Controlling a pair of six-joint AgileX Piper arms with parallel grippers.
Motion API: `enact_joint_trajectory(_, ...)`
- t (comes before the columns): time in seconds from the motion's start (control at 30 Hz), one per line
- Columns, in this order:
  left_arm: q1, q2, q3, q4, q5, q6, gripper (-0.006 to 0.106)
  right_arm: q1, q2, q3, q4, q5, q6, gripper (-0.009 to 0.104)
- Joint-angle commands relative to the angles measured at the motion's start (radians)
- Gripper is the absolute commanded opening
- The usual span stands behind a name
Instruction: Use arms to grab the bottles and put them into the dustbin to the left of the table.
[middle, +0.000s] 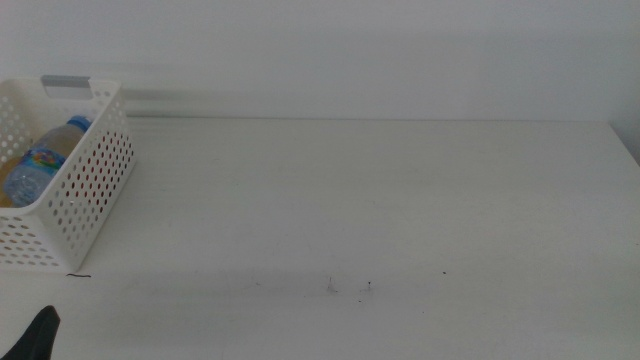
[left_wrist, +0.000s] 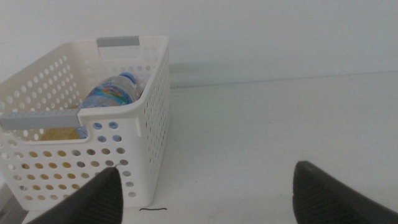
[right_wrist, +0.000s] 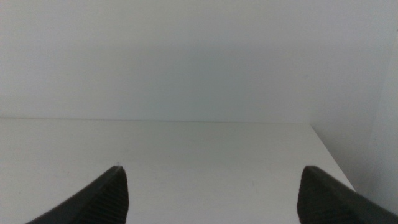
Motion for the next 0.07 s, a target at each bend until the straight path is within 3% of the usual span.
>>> enact_joint_trajectory(0.0,0.002,-0.004,-0.001,0.001,-0.017,-0.001,0.093,-0.007,-0.005,0.004,-0.002,-0.014,0.001,0.093)
enact_joint_trajectory(0.03,0.002,-0.004,-0.001,0.001,-0.017,-0.001,0.093,-0.007,-0.005,0.004,-0.002,-0.014,0.001,0.093)
